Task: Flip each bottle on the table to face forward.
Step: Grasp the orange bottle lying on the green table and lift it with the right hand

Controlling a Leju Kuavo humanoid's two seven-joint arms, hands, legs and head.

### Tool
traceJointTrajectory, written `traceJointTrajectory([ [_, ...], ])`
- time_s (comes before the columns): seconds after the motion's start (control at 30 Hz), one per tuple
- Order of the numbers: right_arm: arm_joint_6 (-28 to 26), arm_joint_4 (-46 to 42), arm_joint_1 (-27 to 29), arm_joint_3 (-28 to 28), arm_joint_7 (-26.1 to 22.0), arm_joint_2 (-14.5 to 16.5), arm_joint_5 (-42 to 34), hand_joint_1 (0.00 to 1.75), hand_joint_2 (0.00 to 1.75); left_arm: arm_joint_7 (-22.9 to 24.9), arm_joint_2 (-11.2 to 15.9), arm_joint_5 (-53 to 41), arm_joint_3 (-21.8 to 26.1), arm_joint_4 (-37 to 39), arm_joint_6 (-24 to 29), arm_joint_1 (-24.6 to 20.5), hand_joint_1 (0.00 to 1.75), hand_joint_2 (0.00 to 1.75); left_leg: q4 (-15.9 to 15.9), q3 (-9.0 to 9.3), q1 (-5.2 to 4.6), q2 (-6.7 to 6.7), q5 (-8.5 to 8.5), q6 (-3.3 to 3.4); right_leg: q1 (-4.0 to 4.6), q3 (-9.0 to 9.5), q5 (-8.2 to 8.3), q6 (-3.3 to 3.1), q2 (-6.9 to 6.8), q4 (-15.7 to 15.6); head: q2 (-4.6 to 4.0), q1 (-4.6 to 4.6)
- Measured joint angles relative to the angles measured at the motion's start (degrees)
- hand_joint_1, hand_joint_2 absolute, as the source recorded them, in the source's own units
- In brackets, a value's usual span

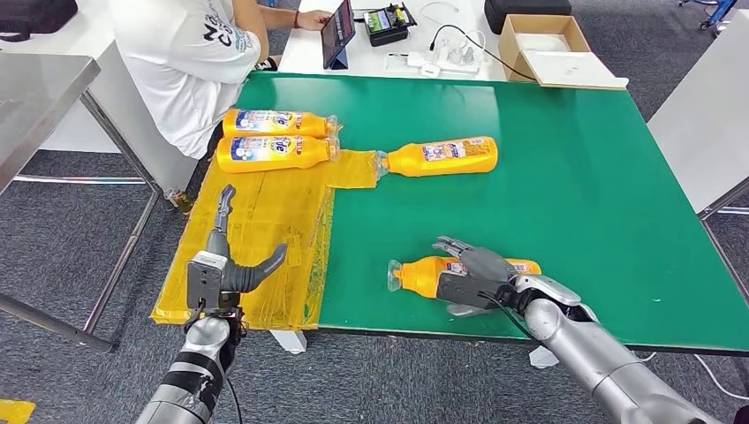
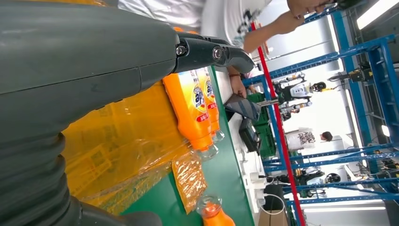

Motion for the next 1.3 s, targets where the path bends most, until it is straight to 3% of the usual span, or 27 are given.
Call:
traceJointTrajectory([
  [0.37,-4.9,-9.95,6.5,-1.54,6.22,-5.28,8.7,0.0,1.75,0.27,0.04,-0.66,0.05,-1.02,-0.1,1.58,0.0,1.75,0.0,-0.03,0.0,0.01,-0.04,0.03,0.01,-0.01,-0.01,0.0,0.0,-0.01,0.0,-0.01],
  [0.77,-4.21,-12.41,9.01,-3.76,7.31,-6.17,10.83,0.02,1.75,0.36,0.04,-0.86,0.32,-1.55,-0.6,1.9,0.0,1.75,0.0,-0.03,0.0,0.01,-0.04,0.03,0.0,-0.01,0.0,0.0,0.0,-0.01,0.0,-0.01],
  [0.8,-4.29,-12.19,9.01,-3.91,7.57,-6.11,10.98,0.14,1.75,0.38,0.04,-0.84,0.32,-1.55,-0.63,1.9,0.0,1.75,0.0,-0.03,0.0,0.01,-0.04,0.03,0.0,-0.01,0.0,0.0,0.0,-0.01,0.0,-0.01],
  [0.9,-5.12,-11.11,9.02,-4.65,8.89,-5.77,11.79,1.35,1.75,0.45,0.04,-0.65,0.36,-1.55,-0.71,1.94,0.0,1.75,0.0,-0.02,0.0,0.01,-0.04,0.03,0.01,-0.01,0.0,0.0,0.0,-0.01,0.0,0.0],
  [0.93,-5.5,-10.66,9.04,-4.97,9.43,-5.6,12.12,1.66,1.75,0.48,0.04,-0.55,0.37,-1.55,-0.75,1.97,0.0,1.75,0.0,-0.02,0.0,0.01,-0.04,0.03,0.01,-0.01,-0.01,0.0,0.0,-0.01,0.0,-0.01],
  [0.97,-5.91,-10.17,9.11,-5.35,10.0,-5.41,12.49,1.75,1.75,0.52,0.04,-0.45,0.39,-1.56,-0.79,2.02,0.0,1.75,0.0,-0.02,0.0,0.01,-0.04,0.03,0.01,0.0,-0.01,0.0,0.0,-0.01,0.0,-0.01],
  [1.3,-6.96,-7.92,9.89,-8.9,12.52,-3.18,14.9,1.75,1.75,0.93,0.04,-0.25,0.43,-1.69,-0.83,2.57,0.0,1.75,0.0,0.05,0.0,0.01,-0.04,0.04,0.0,0.06,-0.01,0.0,0.0,-0.02,0.0,0.0],
])
